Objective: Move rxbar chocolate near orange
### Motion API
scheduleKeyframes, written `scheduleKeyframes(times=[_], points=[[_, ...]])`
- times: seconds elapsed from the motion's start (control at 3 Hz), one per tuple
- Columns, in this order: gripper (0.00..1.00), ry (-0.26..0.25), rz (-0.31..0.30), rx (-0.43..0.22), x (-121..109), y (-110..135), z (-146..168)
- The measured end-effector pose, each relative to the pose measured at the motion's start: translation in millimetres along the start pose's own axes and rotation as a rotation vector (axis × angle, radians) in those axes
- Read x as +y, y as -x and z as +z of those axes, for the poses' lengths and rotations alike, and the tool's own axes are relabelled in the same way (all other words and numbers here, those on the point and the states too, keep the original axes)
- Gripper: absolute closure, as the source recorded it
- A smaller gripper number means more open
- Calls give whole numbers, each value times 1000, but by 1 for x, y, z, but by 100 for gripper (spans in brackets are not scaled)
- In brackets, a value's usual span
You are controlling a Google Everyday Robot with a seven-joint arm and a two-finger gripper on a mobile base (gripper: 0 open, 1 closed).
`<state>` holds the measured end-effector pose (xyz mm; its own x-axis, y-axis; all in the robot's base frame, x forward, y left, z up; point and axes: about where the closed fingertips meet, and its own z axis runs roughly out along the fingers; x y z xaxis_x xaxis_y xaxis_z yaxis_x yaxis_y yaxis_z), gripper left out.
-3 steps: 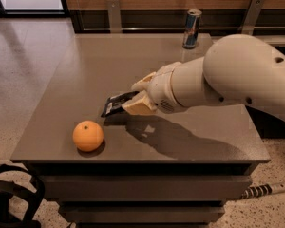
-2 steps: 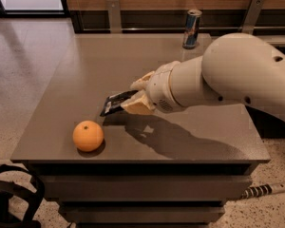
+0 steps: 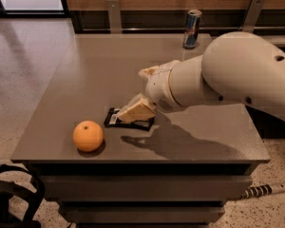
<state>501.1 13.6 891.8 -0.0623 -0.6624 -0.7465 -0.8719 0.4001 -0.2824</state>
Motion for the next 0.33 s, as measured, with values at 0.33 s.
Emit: scheduleKeyframes(times=[0.33], points=[[0,0,-1,0,0,0,0]])
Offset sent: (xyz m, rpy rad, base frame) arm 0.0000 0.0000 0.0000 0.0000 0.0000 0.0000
